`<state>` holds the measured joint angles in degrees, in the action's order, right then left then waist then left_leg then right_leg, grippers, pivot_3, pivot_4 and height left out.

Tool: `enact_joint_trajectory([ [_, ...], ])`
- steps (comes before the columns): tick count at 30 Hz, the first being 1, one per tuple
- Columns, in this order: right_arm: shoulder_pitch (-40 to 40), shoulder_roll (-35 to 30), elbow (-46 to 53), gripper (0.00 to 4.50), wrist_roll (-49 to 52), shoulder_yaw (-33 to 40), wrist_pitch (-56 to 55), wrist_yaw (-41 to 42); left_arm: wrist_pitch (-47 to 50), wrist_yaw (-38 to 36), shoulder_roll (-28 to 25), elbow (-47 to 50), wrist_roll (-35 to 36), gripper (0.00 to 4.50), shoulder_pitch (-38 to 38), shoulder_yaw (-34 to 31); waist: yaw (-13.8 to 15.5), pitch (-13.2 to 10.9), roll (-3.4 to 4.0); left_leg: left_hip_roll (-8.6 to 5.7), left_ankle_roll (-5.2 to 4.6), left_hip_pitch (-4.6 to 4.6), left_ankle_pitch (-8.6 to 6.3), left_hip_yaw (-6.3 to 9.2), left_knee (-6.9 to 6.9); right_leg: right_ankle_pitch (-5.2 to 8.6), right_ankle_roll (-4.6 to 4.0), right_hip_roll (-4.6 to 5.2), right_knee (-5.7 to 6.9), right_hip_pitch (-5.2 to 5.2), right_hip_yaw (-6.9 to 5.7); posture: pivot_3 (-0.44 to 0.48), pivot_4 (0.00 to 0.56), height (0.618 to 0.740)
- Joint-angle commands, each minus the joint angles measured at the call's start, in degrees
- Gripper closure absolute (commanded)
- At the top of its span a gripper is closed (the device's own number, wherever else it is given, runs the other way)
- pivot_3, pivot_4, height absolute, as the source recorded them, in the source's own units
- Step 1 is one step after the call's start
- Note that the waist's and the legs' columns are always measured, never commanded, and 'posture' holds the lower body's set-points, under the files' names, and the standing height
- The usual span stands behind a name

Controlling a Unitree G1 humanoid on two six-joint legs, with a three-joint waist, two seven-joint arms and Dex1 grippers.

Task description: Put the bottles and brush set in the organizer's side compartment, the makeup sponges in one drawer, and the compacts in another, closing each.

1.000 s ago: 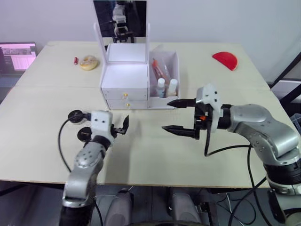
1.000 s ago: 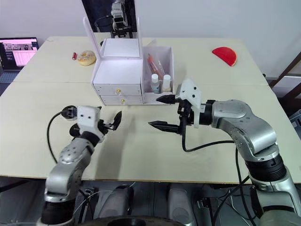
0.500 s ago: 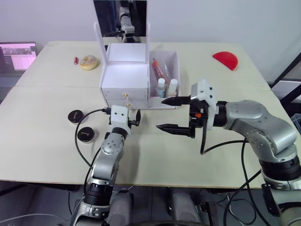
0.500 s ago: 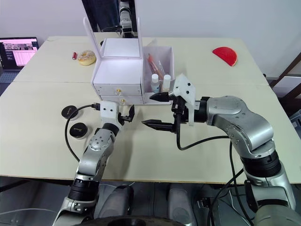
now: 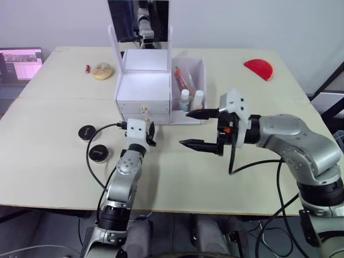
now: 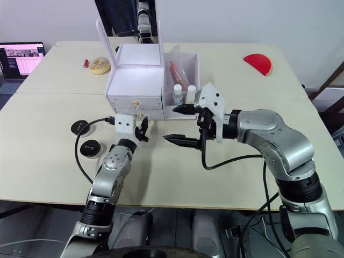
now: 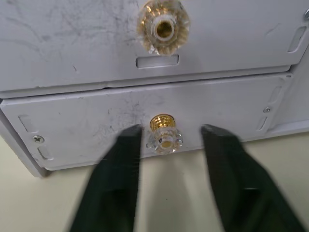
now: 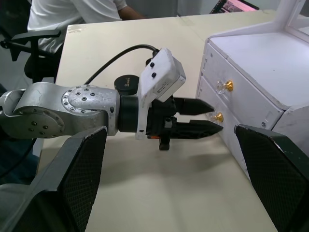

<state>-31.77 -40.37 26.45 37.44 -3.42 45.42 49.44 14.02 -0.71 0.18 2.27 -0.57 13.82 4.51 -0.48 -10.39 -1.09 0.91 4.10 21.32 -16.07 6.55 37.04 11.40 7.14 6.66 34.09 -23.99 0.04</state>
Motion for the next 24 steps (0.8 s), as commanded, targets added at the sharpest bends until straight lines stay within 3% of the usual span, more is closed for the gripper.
enact_joint_trajectory([
  [1, -0.36, -0.31, 1.92, 0.00, 1.33, 2.35, -0.10, -0.32, -1.73, -0.08, 0.33, 0.91, 0.10, 4.21, 0.91, -0.28, 0.00, 0.00, 0.00, 0.00, 0.00, 0.00, 0.00, 0.00, 0.00, 0.00, 0.00, 0.00, 0.00, 0.00, 0.00, 0.000, 0.150, 0.739],
  [14, -1.81, 0.66, -0.50, 0.00, 4.96, 6.42, -1.40, 0.29, -0.58, -1.36, -0.26, 4.41, -0.48, 4.21, -2.11, 0.82, -0.10, 0.00, 0.00, 0.00, 0.00, 0.00, 0.00, 0.00, 0.00, 0.01, -0.02, 0.00, -0.01, 0.00, 0.00, 0.000, 0.150, 0.739],
  [24, -4.11, 1.37, -3.73, 0.00, 4.91, 6.18, -3.08, 1.74, 1.41, -7.74, -7.12, 20.31, -0.70, 4.21, -17.15, 5.12, -0.06, 0.00, 0.03, 0.00, 0.00, 0.02, 0.00, 0.00, -0.04, 0.12, -0.16, 0.00, 0.00, -0.04, 0.00, 0.000, 0.150, 0.739],
])
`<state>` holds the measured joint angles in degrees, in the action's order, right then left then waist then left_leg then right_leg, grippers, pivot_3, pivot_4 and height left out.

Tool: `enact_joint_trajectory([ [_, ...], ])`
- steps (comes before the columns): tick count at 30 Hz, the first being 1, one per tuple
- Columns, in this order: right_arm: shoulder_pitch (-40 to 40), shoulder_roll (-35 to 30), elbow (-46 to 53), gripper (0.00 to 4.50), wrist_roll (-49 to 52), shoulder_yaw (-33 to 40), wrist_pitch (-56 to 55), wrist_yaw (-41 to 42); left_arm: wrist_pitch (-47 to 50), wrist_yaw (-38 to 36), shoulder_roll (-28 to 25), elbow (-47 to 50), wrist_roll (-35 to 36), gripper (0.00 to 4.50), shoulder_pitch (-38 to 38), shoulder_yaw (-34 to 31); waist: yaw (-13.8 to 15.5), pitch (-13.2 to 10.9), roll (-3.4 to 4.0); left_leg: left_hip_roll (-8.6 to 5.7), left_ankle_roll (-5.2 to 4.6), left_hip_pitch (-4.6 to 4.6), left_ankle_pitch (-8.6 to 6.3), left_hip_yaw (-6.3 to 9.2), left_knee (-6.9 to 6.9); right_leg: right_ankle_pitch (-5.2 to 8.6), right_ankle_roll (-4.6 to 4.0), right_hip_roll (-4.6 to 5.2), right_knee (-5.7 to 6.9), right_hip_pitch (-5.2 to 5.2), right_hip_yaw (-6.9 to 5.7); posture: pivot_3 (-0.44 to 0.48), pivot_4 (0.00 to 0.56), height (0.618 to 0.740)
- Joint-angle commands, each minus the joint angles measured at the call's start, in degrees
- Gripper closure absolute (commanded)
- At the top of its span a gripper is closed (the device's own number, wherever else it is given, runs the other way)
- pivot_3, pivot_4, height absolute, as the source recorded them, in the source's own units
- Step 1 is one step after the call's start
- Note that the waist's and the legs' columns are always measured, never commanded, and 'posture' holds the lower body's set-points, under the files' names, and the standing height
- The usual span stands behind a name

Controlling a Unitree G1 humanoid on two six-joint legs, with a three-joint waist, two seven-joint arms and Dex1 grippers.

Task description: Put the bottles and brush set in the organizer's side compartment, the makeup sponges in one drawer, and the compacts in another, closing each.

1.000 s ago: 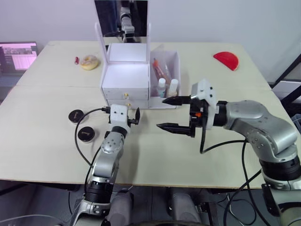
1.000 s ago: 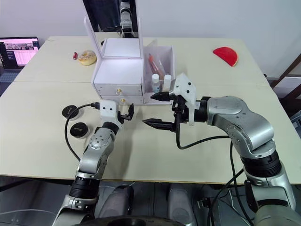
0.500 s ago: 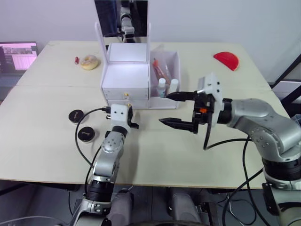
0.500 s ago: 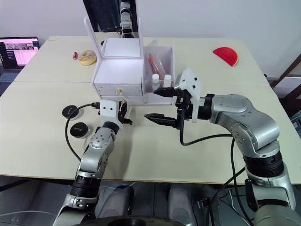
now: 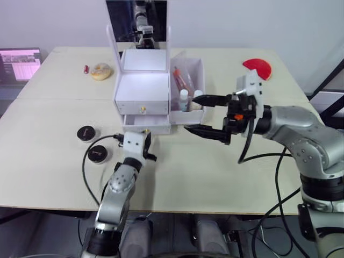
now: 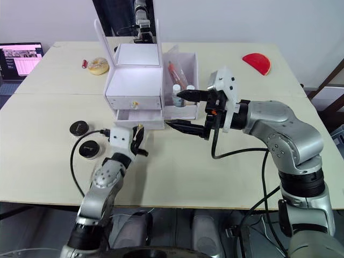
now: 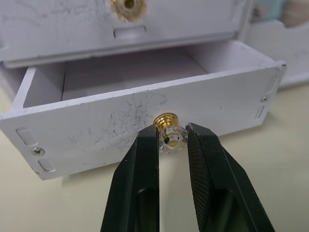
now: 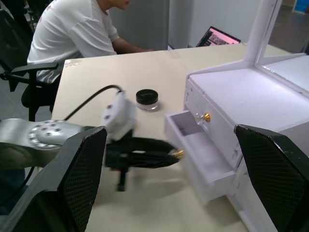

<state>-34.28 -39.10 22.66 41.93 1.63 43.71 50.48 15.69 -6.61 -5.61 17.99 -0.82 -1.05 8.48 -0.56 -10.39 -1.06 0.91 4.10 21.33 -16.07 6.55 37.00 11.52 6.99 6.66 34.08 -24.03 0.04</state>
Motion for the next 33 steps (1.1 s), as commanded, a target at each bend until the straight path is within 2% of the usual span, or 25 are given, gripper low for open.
enact_joint_trajectory([
  [1, -1.90, 0.03, -0.34, 0.00, 0.34, 0.97, -1.51, 1.02, -0.28, -2.68, -2.22, 5.92, -0.14, 4.21, -4.06, 1.30, -0.03, 0.00, 0.00, 0.00, 0.00, 0.00, 0.00, 0.00, 0.00, 0.00, 0.00, 0.00, 0.00, 0.00, 0.00, 0.000, 0.150, 0.739],
  [6, -2.77, -0.10, -1.89, 0.00, -0.35, 0.09, -2.14, 2.29, 0.13, -5.32, -4.85, 11.32, 1.11, 4.21, -10.28, 2.01, -0.06, -0.01, 0.03, 0.00, 0.00, 0.03, -0.01, 0.00, -0.02, 0.02, -0.01, 0.01, -0.01, -0.04, 0.00, 0.000, 0.150, 0.739],
  [13, -3.55, -0.04, -3.09, 0.00, -1.23, -0.61, -2.76, 3.37, 2.73, -4.96, -5.24, 15.72, 0.98, 4.21, -13.77, 1.89, -0.04, -0.01, 0.03, 0.00, 0.00, 0.06, -0.01, 0.00, -0.01, 0.06, 0.05, 0.01, -0.02, -0.06, 0.00, 0.000, 0.150, 0.739],
  [31, -3.76, 0.89, -3.45, 0.00, -2.10, -0.83, -3.24, 2.75, 6.03, -5.03, -6.48, 17.41, 1.60, 4.21, -14.52, -0.12, -0.07, -0.02, 0.04, 0.00, -0.01, 0.06, -0.01, 0.00, -0.01, 0.05, 0.04, 0.01, -0.01, -0.09, 0.00, 0.000, 0.150, 0.739],
  [33, -3.66, 0.96, -3.34, 0.00, -2.16, -0.74, -3.27, 2.59, 6.20, -4.96, -6.65, 17.51, 1.64, 3.16, -14.36, -0.22, -0.07, -0.02, 0.04, 0.00, -0.01, 0.06, -0.01, 0.00, -0.01, 0.05, 0.04, 0.01, -0.01, -0.09, 0.00, 0.000, 0.150, 0.739],
])
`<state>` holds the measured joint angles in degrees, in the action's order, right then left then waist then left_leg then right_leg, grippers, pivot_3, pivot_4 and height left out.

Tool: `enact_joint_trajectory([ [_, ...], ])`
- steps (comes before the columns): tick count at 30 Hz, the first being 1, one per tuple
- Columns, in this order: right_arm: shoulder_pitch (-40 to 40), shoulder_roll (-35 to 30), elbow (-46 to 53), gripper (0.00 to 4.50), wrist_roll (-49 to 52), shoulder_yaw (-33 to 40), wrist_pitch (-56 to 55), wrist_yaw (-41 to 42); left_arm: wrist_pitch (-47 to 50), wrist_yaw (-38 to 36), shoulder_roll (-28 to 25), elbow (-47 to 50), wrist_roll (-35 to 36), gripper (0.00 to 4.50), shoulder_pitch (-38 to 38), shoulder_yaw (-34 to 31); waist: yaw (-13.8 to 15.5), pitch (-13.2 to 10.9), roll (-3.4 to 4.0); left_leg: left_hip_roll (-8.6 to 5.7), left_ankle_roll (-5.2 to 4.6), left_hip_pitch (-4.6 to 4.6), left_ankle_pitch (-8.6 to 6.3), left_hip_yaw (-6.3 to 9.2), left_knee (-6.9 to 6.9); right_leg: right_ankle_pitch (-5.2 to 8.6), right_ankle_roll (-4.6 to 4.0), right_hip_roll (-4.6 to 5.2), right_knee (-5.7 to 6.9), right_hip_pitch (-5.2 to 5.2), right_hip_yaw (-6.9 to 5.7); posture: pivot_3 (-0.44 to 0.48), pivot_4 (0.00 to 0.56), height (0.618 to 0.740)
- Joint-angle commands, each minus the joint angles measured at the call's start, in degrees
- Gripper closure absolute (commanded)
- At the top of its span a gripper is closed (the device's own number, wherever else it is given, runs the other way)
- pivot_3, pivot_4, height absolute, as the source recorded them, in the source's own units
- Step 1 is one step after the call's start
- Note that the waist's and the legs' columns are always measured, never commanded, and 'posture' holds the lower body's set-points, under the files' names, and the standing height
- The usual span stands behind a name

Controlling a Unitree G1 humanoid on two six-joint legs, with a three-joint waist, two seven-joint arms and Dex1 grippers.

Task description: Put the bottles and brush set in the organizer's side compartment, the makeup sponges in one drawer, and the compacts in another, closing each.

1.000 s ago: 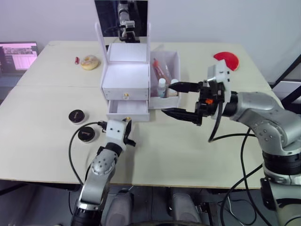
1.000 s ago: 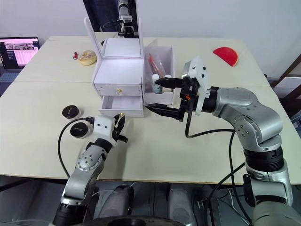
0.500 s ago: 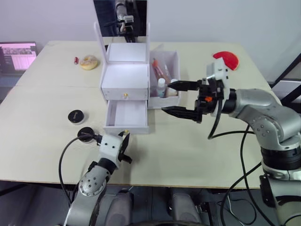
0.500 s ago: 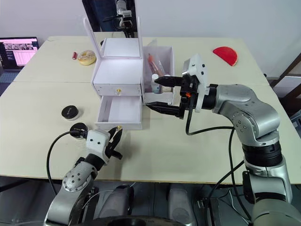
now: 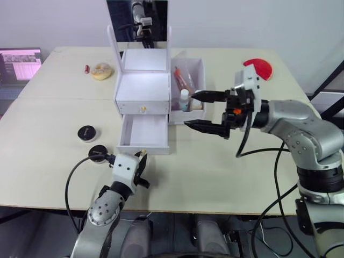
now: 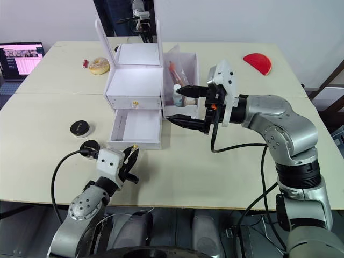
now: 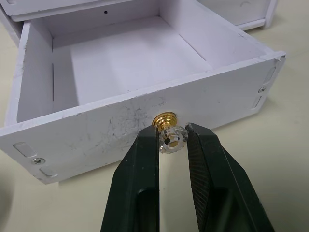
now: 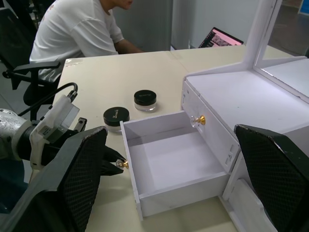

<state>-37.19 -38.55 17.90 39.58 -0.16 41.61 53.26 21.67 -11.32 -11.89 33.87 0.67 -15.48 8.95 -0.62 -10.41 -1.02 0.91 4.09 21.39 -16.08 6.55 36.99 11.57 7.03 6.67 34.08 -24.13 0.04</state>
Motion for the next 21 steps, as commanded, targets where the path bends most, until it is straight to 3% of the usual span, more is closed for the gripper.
enact_joint_trajectory([
  [1, -0.74, 0.44, 1.40, 0.00, 0.12, 1.07, -1.24, -0.26, 0.38, -0.31, -0.41, 1.68, 0.28, 2.78, 0.17, -0.83, -0.01, 0.00, 0.00, 0.00, 0.00, 0.00, 0.00, 0.00, 0.00, 0.00, 0.00, 0.00, 0.00, 0.00, 0.00, 0.000, 0.150, 0.739],
  [6, -0.56, 0.27, 1.06, 0.00, -0.31, 1.17, -1.62, -0.30, 0.86, -0.78, -0.95, 2.30, 0.43, 0.17, 0.15, -1.51, -0.01, 0.00, 0.00, 0.00, 0.00, 0.01, 0.00, 0.00, 0.00, -0.02, -0.03, 0.00, 0.00, -0.01, 0.00, 0.000, 0.150, 0.739],
  [13, -0.49, -0.09, -0.27, 0.00, -1.38, 1.28, -2.83, 0.73, 2.99, -2.88, -3.50, 7.26, 2.33, 0.08, -2.64, -4.52, -0.10, -0.01, 0.02, 0.00, 0.00, 0.02, 0.00, 0.00, -0.02, -0.01, -0.02, 0.00, 0.00, -0.06, 0.00, 0.000, 0.150, 0.739],
  [16, -0.51, -0.52, -1.26, 0.00, -1.97, 1.40, -3.78, 1.52, 4.30, -6.48, -5.84, 11.00, 6.44, 0.08, -4.80, -8.22, -0.11, -0.02, 0.01, 0.00, 0.00, 0.03, 0.00, 0.00, -0.02, 0.01, 0.01, 0.00, 0.00, -0.08, 0.00, 0.000, 0.150, 0.739],
  [18, -0.52, -0.90, -1.90, 0.00, -2.36, 1.58, -4.42, 2.16, 5.16, -9.42, -7.93, 13.56, 10.32, 0.08, -6.59, -12.52, -0.12, -0.03, 0.00, 0.01, 0.00, 0.03, 0.00, 0.00, -0.02, 0.04, 0.05, 0.00, 0.00, -0.09, 0.00, 0.000, 0.150, 0.739],
  [21, -0.23, -1.68, -2.75, 0.00, -2.42, 2.42, -5.08, 3.19, 7.73, -18.33, -14.07, 15.61, 22.25, 0.08, -9.88, -25.35, -0.19, -0.05, 0.03, 0.02, 0.00, 0.06, -0.01, -0.01, -0.05, 0.06, 0.05, 0.00, 0.01, -0.17, 0.00, 0.000, 0.150, 0.739],
])
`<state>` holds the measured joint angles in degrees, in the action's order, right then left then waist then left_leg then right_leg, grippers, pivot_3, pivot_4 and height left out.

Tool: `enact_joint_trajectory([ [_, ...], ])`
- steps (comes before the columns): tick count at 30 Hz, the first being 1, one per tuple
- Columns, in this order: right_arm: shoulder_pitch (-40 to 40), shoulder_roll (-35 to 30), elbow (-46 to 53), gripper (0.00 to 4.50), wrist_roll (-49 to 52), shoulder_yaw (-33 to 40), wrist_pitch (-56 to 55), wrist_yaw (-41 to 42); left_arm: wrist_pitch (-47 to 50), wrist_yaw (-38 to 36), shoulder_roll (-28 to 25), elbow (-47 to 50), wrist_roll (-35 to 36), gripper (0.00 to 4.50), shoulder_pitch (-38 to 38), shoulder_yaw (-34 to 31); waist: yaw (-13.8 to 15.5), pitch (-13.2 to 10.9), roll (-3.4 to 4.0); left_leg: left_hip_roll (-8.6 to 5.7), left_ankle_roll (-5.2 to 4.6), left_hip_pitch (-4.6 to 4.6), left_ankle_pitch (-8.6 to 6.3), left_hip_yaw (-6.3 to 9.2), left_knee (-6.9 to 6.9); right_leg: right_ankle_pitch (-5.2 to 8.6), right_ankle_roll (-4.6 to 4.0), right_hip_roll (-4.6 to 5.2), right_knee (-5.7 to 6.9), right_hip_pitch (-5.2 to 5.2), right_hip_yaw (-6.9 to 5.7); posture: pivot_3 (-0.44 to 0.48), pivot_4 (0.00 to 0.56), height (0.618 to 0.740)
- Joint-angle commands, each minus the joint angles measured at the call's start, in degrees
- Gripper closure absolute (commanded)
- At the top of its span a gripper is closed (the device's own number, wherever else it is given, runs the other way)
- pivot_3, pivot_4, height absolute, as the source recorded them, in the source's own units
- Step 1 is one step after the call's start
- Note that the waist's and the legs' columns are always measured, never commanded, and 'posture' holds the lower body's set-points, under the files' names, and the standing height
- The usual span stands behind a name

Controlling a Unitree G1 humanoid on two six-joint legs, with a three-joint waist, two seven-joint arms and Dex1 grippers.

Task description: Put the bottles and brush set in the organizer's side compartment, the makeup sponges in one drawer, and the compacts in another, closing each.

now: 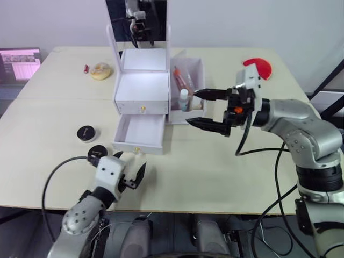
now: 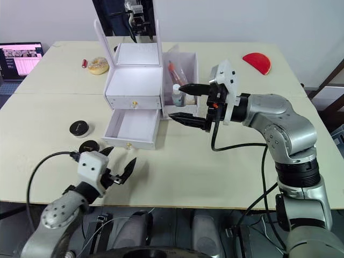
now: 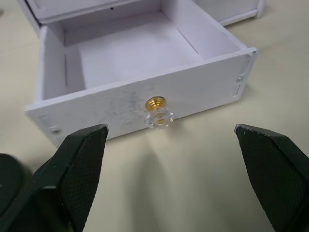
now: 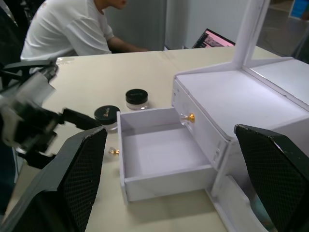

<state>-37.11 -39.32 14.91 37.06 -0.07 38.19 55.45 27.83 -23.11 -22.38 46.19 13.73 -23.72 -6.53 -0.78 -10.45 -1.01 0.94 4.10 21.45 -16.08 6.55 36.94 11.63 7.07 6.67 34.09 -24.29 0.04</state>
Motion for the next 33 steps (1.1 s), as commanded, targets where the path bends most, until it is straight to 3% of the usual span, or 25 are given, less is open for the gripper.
enact_joint_trajectory([
  [1, -0.15, -1.08, 0.13, 0.00, 0.13, 2.54, -1.80, 1.24, 2.28, -8.54, -5.21, 3.27, 12.17, 0.08, -2.22, -12.98, -0.01, -0.02, 0.02, 0.00, 0.00, 0.01, 0.00, 0.00, -0.01, 0.01, 0.00, 0.00, 0.01, -0.02, 0.00, 0.000, 0.150, 0.739],
  [7, 1.96, -3.12, -0.57, 0.00, 1.63, 6.13, -2.04, 3.14, 2.57, -25.01, -17.89, -7.69, 23.53, 0.08, -5.81, -34.51, 0.06, -0.07, 0.02, 0.00, 0.00, 0.03, 0.00, -0.02, 0.00, 0.05, 0.06, 0.02, -0.03, -0.03, -0.02, 0.000, 0.150, 0.739],
  [13, 5.95, -5.67, -1.23, 0.00, 3.11, 9.35, -2.81, 6.82, 1.39, -34.44, -24.97, -22.31, 24.67, 0.08, -5.95, -44.26, -0.13, -0.11, 0.06, 0.00, -0.01, 0.06, -0.02, -0.09, -0.05, 0.05, 0.05, 0.04, -0.11, -0.07, -0.03, 0.000, 0.150, 0.739],
  [25, 7.69, -5.86, -1.40, 0.00, 2.20, 8.62, -4.39, 8.13, 0.02, -38.75, -26.33, -28.24, 22.51, 0.08, -5.81, -44.19, -0.30, -0.13, 0.07, 0.02, 0.00, 0.06, -0.03, -0.10, -0.09, 0.06, 0.05, 0.05, -0.10, -0.13, -0.03, 0.000, 0.150, 0.739],
  [33, 7.03, -4.73, 1.50, 0.00, 2.23, 6.73, -3.84, 5.90, -3.01, -37.94, -26.52, -30.50, 18.19, 0.08, -1.40, -35.76, -0.11, -0.12, 0.05, 0.02, 0.00, 0.06, -0.03, -0.10, -0.10, 0.05, 0.05, 0.05, -0.09, -0.14, -0.03, 0.000, 0.150, 0.739],
])
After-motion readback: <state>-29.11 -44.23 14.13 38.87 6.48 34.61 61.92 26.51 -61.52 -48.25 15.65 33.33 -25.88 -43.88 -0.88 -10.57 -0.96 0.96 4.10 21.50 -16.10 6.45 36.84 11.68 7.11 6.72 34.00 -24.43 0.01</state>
